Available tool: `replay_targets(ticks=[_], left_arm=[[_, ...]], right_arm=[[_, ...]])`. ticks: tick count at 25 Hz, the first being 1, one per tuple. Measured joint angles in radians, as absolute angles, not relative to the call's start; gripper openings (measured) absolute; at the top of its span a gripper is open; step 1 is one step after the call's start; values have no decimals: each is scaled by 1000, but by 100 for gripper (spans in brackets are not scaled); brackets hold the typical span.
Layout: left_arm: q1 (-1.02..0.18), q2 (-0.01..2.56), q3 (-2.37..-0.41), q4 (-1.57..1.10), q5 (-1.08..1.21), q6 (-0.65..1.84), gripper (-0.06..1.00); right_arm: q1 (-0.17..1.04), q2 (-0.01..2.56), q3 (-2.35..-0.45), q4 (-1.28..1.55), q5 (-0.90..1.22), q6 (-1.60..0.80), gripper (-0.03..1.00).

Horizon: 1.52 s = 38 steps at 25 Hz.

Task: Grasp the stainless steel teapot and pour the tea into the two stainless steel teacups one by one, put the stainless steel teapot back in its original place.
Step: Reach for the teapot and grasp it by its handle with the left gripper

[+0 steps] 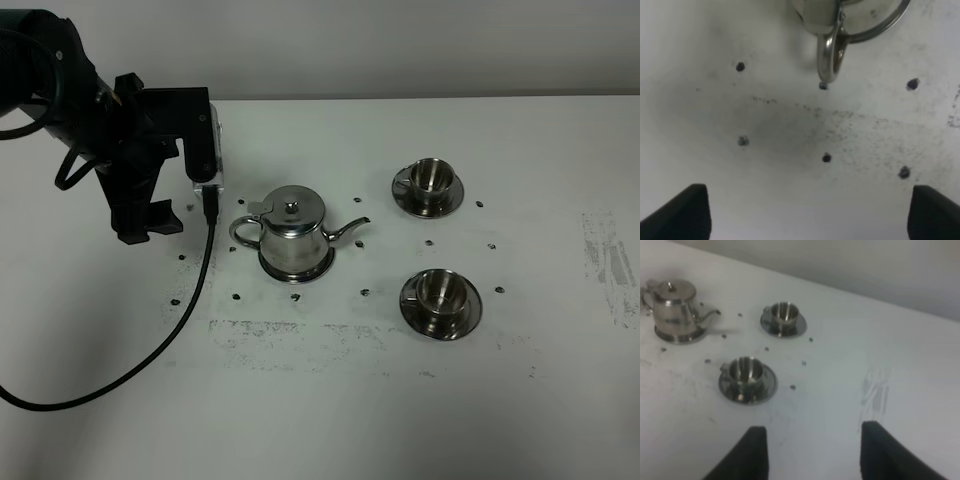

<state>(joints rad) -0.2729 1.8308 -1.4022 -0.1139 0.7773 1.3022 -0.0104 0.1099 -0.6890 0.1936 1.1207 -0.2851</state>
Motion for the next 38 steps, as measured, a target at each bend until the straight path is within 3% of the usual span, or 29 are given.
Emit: replay_targets(ticks=[9,22,28,38], left_arm=[[-273,1831,-1402,-115,729,1389,76],[-273,1831,-1402,-117,675,1394,76],[-273,1831,-1402,-117,669,1396,76],[-299,1831,-1402,-116,665,1399,76]], right_arm=[[-10,-6,-530,175,1126,-236,41],[-9,-6,-525,163,1127,-210,41],[97,-6,-525,166,1127,-209,41],[110,-6,-525,168,1127,-209,41]])
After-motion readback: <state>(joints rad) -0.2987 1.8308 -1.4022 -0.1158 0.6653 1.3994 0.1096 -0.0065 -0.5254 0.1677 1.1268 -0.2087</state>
